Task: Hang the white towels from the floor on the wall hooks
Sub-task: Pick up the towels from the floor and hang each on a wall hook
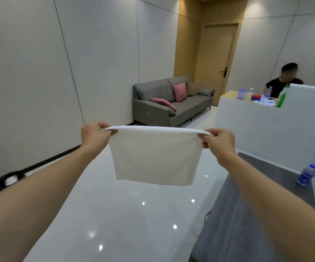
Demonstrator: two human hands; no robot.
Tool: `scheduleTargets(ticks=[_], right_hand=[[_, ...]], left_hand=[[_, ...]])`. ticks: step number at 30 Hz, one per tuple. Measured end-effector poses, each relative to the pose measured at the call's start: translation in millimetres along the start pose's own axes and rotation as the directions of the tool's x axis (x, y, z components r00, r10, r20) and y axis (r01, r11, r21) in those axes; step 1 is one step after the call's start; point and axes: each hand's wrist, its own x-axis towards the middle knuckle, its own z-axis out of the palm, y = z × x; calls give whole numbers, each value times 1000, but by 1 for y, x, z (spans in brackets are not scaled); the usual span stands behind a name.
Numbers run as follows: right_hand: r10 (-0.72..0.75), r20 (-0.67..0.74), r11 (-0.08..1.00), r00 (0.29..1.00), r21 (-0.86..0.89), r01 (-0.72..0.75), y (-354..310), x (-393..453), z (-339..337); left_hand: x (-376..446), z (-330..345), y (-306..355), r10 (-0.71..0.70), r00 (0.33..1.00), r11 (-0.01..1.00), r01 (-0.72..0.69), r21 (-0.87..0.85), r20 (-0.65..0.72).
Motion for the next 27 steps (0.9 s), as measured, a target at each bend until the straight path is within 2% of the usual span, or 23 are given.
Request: scheduleTargets(ticks=[4, 7, 8, 10, 12, 14, 15, 17, 20, 22, 25, 27], right_hand=[[-2, 121, 999, 993, 32, -2, -39, -13, 108], [15, 205, 994, 979, 99, -35, -65, -27, 193], [19, 245, 988, 969, 143, -56, -74, -34, 220], [25, 340, 958, 940, 259, -119, -94, -48, 272], [29, 441, 916, 897, 348, -200, -118, -67, 326], [33, 521, 876, 853, 396, -275, -146, -87, 379], [28, 566, 856, 824, 412, -312, -161, -99, 404], [-1, 684, 845, 729, 390, -365, -189, -122, 453], [-68, 863, 827, 500, 329, -455, -228, -161, 523], [-132, 927, 843, 351, 291, -453, -253, -188, 571], [-252, 948, 924, 195, 295, -242, -287, -226, 651], [-284, 956, 949, 79, 292, -117, -307, -253, 702]], left_hand=[[29, -100, -50, -5, 987, 987, 30, 156, -159], [45, -168, -84, 3, 985, 986, 26, 167, -171], [49, -191, -95, -32, 986, 995, 47, 90, -165], [51, -234, -115, -158, 974, 970, 123, -209, -159], [51, -277, -135, -292, 938, 849, 165, -502, -185], [50, -317, -159, -406, 887, 742, 179, -646, -221], [48, -337, -171, -452, 857, 722, 189, -665, -247], [42, -377, -193, -513, 798, 724, 206, -658, -316], [31, -439, -229, -579, 726, 700, 209, -683, -371], [22, -485, -250, -571, 735, 701, 204, -683, -366], [5, -556, -272, -485, 806, 796, 245, -554, -340], [-1, -601, -284, -463, 800, 868, 322, -378, -382]])
